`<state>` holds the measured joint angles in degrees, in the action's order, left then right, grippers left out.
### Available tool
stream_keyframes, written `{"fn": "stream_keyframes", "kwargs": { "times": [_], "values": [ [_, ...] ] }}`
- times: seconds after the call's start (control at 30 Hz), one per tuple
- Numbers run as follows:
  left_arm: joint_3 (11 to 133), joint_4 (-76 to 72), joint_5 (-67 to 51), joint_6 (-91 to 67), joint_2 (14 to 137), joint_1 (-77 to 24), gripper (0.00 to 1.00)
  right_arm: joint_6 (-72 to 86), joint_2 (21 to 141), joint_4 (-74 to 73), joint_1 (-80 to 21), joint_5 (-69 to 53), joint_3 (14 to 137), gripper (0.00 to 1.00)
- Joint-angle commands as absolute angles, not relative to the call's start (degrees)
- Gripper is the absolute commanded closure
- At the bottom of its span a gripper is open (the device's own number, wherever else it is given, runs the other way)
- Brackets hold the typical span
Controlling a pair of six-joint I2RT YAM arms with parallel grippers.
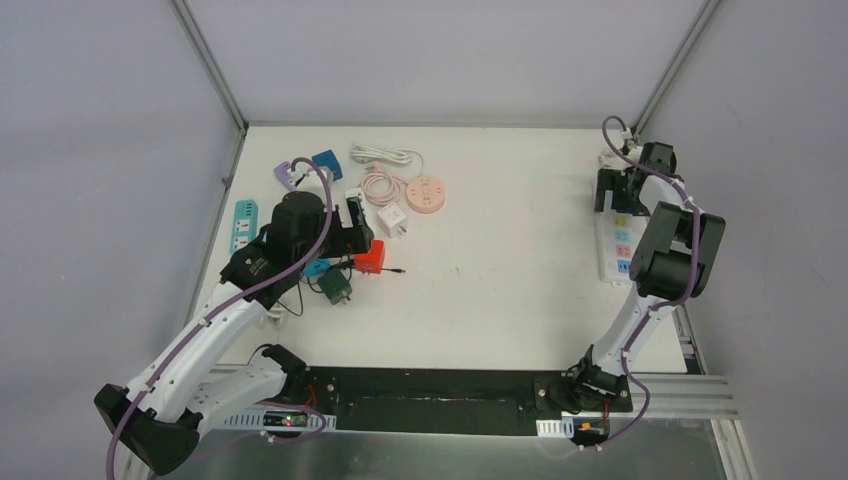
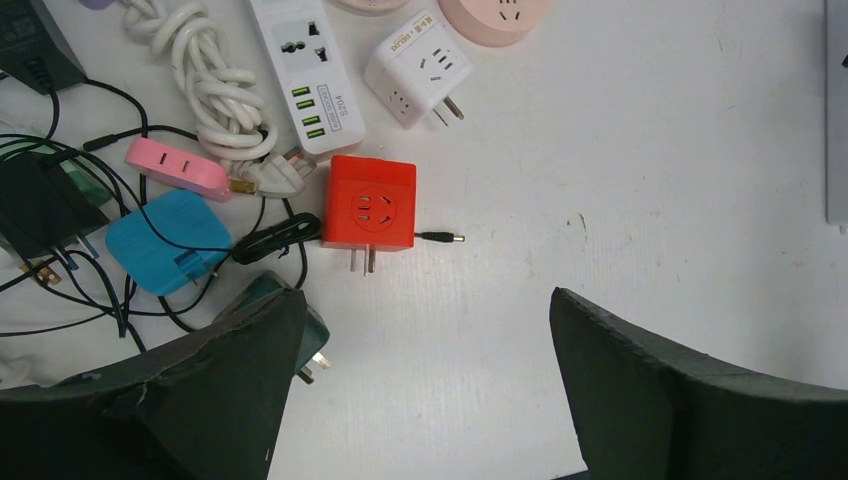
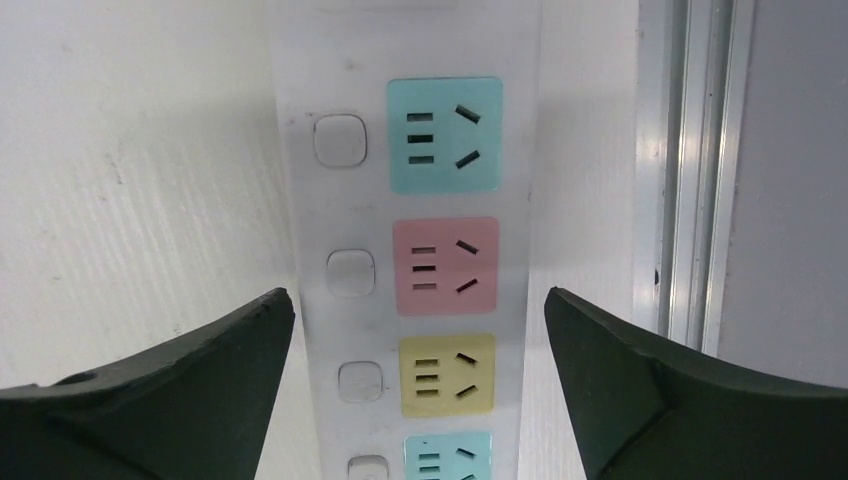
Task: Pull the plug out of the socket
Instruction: Place the socket at the corner of the board, then reset both arms
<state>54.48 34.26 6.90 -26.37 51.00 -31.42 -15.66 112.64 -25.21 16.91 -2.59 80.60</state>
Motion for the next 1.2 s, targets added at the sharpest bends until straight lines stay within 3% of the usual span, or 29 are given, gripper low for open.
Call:
{"fn": "stream_keyframes", "kwargs": {
  "times": [0.0, 0.23, 0.53, 0.93, 1.17],
  "values": [
    [57.8, 32.2, 5.7, -25.1, 51.2, -31.1, 0.05, -13.2, 107.7, -25.3, 18.6, -8.9, 83.8, 0.00],
    [60.4, 33.5, 4.2, -23.9, 50.7, -31.1, 0.06, -15.4, 104.3, -32.4, 19.4, -11.9, 86.6, 0.00],
    [73.6, 42.9, 4.2, -22.1, 52.5, -31.0, 0.01, -18.6, 97.3, -57.0, 19.5, -22.7, 102.2, 0.00],
    [106.8, 60.1, 3.6, -17.9, 63.9, -27.9, 0.01, -3.6, 78.9, -57.7, 19.6, -32.4, 109.5, 0.00],
    [113.8, 63.9, 3.1, -16.9, 70.2, -25.9, 0.01, -1.0, 74.8, -61.3, 19.6, -34.2, 113.9, 0.00]
  ]
}}
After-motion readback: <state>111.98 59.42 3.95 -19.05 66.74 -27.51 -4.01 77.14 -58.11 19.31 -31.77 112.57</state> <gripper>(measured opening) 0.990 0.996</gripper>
